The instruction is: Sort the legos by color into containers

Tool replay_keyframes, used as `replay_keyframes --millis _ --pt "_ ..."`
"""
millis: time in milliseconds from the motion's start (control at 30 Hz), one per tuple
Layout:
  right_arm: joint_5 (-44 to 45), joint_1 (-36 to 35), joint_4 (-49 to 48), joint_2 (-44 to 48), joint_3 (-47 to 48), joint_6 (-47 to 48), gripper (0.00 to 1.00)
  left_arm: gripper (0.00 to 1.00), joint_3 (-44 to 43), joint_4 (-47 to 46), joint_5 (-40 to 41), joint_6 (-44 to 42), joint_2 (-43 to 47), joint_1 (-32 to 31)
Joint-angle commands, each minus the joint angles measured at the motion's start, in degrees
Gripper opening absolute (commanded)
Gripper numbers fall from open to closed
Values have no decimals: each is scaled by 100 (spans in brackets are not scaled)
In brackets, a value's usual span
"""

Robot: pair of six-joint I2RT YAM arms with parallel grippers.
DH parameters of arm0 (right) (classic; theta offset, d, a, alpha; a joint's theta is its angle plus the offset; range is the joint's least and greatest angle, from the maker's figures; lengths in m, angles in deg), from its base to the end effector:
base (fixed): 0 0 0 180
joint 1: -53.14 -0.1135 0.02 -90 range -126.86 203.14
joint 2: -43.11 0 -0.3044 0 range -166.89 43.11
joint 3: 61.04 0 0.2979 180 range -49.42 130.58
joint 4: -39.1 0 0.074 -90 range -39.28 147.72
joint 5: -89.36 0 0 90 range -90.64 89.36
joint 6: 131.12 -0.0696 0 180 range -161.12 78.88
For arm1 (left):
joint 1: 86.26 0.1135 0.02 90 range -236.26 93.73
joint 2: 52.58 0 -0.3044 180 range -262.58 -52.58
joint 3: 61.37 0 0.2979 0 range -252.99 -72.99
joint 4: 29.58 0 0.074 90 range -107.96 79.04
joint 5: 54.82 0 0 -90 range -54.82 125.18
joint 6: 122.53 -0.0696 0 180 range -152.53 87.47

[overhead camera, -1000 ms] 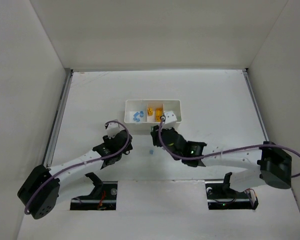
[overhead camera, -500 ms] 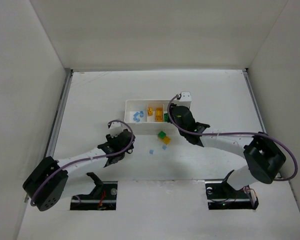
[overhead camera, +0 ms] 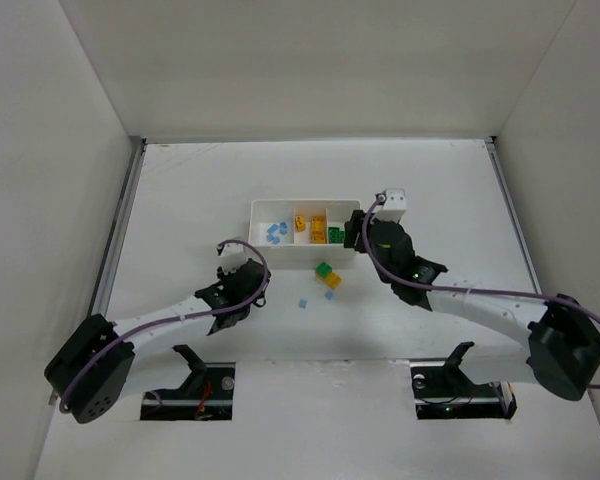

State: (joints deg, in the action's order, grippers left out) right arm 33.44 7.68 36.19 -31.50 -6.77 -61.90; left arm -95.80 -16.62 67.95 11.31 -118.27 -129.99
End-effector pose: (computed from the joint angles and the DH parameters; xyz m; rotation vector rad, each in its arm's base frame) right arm 0.2692 0.2179 0.2640 0.0109 1.8291 0.2578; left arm 0.2026 -0.1417 0.1439 -0.2735 2.1858 -0.1746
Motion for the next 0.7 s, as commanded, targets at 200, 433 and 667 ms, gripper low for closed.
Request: replay_keyframes --millis 200,433,667 --pt "80 -73 11 1483 -1285 -594 67 13 -1189 630 159 -226 847 -1018" --pt "90 -108 459 1818 -1734 -1182 37 14 -2683 -422 -350 -998 -292 -1073" --pt "186 -635 617 1941 -1989 -1552 42 14 -4239 -890 -1185 -1333 -2244 -739"
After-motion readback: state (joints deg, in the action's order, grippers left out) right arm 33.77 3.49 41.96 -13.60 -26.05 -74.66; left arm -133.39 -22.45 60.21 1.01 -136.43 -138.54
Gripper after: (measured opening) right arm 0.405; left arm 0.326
